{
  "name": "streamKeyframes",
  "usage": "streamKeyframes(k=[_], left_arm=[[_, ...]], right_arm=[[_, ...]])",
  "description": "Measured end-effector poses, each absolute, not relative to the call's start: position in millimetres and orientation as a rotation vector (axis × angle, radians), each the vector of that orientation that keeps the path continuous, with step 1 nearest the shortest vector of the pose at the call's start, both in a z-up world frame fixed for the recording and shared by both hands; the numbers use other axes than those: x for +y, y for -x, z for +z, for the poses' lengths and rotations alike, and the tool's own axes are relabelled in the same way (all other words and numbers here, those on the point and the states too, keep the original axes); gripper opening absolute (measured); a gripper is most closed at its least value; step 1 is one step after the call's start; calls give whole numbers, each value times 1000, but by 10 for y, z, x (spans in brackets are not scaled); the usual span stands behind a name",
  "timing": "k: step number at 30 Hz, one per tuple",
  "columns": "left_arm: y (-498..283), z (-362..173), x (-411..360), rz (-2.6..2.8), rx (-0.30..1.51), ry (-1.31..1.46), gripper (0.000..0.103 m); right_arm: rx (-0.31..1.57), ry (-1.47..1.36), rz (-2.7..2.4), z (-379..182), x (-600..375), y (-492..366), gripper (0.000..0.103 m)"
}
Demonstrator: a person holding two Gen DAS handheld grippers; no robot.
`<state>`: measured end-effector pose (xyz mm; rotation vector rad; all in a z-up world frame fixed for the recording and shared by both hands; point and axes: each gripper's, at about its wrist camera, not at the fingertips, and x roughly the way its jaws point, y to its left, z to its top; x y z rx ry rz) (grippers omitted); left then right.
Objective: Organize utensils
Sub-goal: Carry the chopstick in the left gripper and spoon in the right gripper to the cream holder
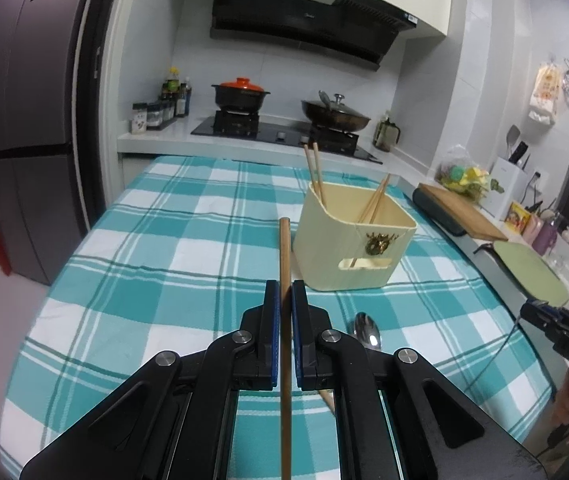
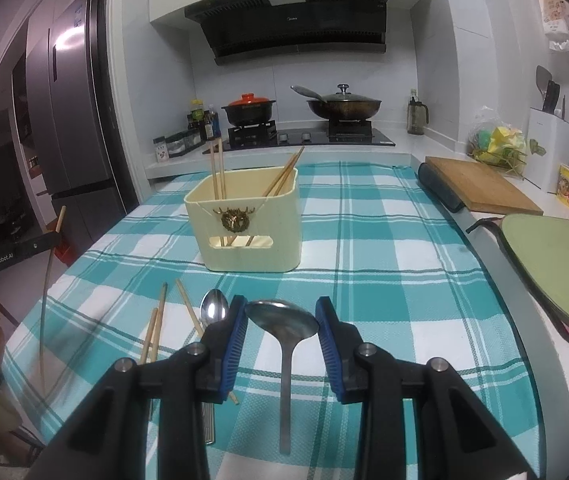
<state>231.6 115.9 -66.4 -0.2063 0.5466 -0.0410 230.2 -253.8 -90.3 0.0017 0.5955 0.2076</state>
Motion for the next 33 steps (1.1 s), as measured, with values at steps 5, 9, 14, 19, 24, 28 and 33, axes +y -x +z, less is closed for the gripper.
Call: streamKeyframes(k=[5,9,14,19,24,28,33], left_arm=[[-2268,-619,1183,-43,530,223,4],[-2244,-593,1181,-46,514,225,4],[-2242,-577,1182,-46,510,236,4],[-2248,-450,1146,-62,497,226,4],[-2298,-165,1083,-103,474,199,4],[-2436,148,1066,-147,453,189,4],[-2778,567,1073,-195,415,211,4]], right_arm=[[568,-3,218,-788,-2512,-2274,35],[555,-8,223,-729,-2501,-2266,35],[544,-5,227,-681,-2489,-2265,35],[540,-4,237,-613,-2481,-2283,35],[527,2,259,-451,-2466,-2357,35],[523,-7,293,-241,-2481,-2528,35],[516,-28,337,104,-2494,-2869,35]])
